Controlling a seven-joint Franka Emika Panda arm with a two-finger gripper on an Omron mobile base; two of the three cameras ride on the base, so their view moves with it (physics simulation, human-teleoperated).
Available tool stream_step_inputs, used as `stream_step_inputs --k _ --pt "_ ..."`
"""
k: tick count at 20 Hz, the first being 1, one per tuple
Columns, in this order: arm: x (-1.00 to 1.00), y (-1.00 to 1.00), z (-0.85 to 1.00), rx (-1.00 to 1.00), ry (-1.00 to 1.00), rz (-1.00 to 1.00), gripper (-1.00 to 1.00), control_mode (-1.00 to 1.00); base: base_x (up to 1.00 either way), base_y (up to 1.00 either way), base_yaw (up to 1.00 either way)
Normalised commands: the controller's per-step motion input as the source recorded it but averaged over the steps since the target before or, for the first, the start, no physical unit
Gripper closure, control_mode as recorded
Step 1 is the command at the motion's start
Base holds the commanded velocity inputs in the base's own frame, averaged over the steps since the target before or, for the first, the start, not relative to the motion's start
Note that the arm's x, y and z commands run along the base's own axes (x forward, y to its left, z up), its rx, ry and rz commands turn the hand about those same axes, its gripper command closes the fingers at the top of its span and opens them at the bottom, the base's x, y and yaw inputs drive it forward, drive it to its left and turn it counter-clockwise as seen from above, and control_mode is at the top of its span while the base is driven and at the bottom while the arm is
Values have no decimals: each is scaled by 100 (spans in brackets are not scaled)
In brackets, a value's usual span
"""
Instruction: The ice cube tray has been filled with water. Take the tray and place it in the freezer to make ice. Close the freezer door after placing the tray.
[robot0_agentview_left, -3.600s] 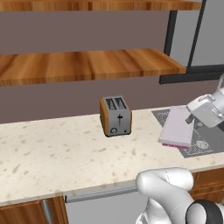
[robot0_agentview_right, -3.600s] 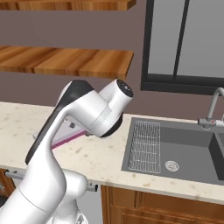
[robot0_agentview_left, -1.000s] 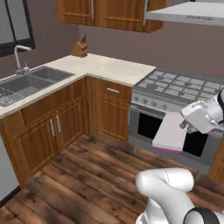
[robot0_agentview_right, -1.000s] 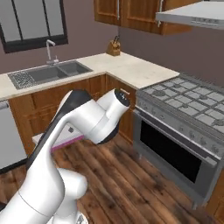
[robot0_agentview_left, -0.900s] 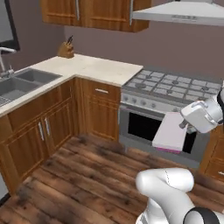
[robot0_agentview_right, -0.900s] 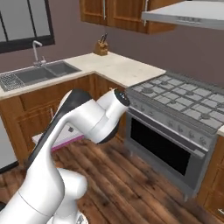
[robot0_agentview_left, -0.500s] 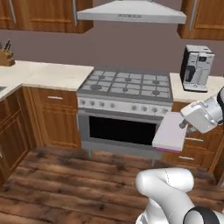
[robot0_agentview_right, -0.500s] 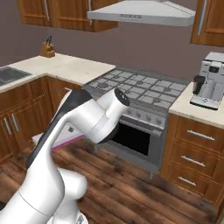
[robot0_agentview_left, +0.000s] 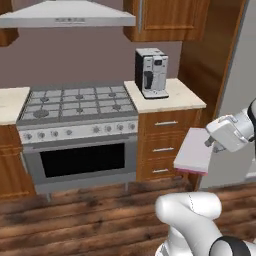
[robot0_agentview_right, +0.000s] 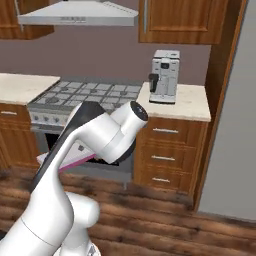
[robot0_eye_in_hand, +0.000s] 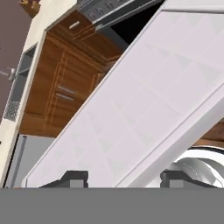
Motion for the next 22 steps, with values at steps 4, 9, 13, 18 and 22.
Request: stream_step_inputs --k 4,9,13,18,22 --pt "0 0 0 0 0 0 100 100 -16 0 -62" --pt "0 0 0 0 0 0 100 100 0 -1 -59" --pt "0 0 0 0 0 0 100 100 10 0 -57" --pt "0 0 0 0 0 0 100 100 42 0 -51" --pt "0 0 0 0 0 0 100 100 60 0 -48"
